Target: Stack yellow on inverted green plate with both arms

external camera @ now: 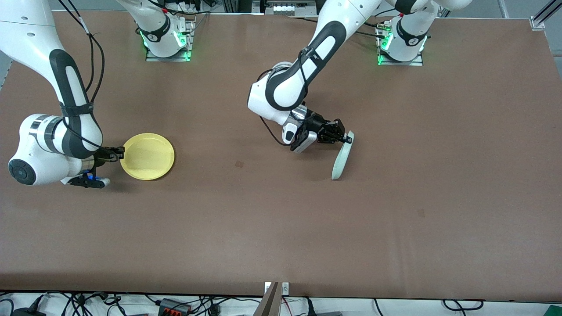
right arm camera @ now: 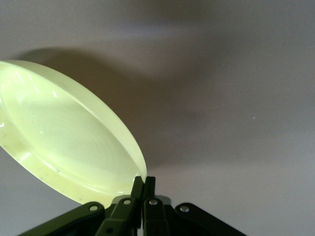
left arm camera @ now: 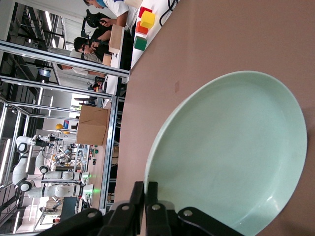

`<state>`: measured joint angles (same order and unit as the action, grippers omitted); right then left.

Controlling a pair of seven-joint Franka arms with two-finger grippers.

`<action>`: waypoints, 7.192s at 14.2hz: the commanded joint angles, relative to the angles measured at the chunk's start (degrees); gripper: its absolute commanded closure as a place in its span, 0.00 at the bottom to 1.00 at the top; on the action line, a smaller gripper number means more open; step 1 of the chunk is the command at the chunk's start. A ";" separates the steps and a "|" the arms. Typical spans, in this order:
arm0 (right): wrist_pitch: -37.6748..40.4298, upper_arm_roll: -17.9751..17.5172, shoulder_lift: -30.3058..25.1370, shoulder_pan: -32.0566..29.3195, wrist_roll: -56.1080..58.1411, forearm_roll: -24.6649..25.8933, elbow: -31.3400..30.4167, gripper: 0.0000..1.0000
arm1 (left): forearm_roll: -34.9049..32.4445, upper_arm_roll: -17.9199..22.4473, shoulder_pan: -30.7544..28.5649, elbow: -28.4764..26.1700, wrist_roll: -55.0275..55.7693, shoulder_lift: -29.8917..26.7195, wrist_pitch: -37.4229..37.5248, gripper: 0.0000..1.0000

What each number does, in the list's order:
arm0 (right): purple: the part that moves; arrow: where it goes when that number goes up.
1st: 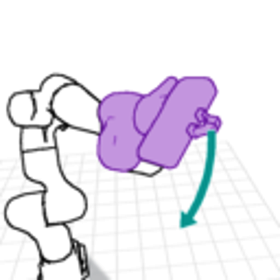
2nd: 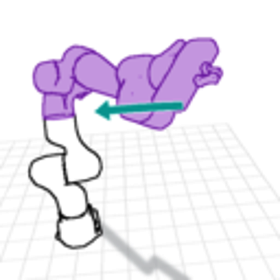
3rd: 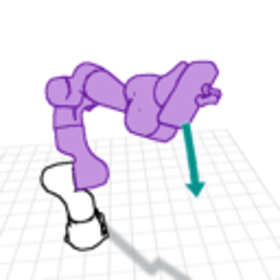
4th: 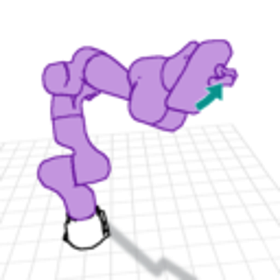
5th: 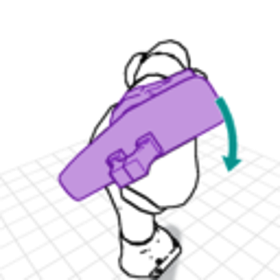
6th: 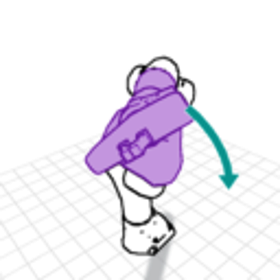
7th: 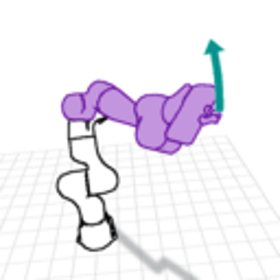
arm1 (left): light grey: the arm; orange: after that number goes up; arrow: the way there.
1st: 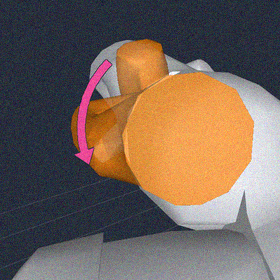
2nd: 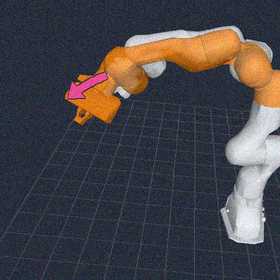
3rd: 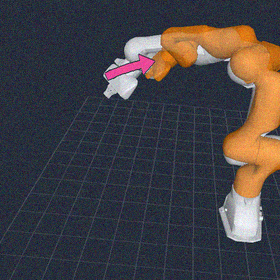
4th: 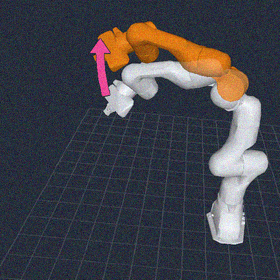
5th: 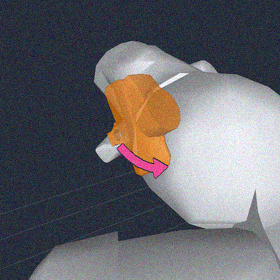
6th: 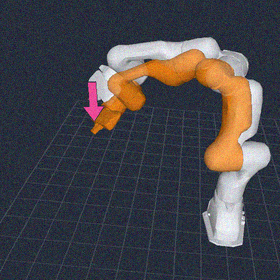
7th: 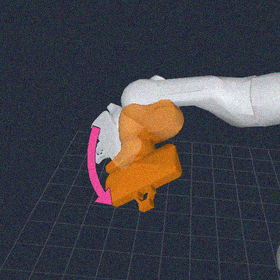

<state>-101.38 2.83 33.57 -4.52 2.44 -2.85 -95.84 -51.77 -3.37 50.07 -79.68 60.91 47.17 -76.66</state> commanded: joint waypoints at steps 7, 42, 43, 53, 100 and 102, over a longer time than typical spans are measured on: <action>7.16 -0.37 -1.93 -1.01 1.16 -0.67 5.40 1.00 | 18.86 -0.41 -6.46 0.76 0.78 -3.82 -24.03 0.00; -6.43 -2.13 9.32 30.97 -34.51 -31.76 21.57 1.00 | 47.29 -11.09 -56.97 -2.75 -66.11 -35.02 -15.97 0.00; -8.55 -2.22 9.67 32.55 -35.21 -32.22 21.57 1.00 | 47.29 -11.04 -57.01 -3.80 -66.19 -36.43 -16.23 0.00; -17.52 -2.22 14.94 40.12 -37.15 -32.75 21.22 1.00 | 52.83 0.30 -51.56 -16.39 -71.81 -46.30 -21.69 0.00; 1.81 9.39 -4.47 24.66 -25.29 -6.38 21.49 0.00 | 52.82 -0.49 -51.38 -15.15 -71.11 -46.02 -19.75 0.00; 1.54 8.51 -5.79 21.76 -22.15 -6.47 21.31 0.00 | 52.82 -0.58 -51.21 -15.06 -71.11 -46.02 -19.75 0.00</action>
<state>-99.83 12.65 30.51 20.01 -22.64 -9.92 -73.34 0.69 -3.83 -1.27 -95.47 -9.44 1.30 -97.08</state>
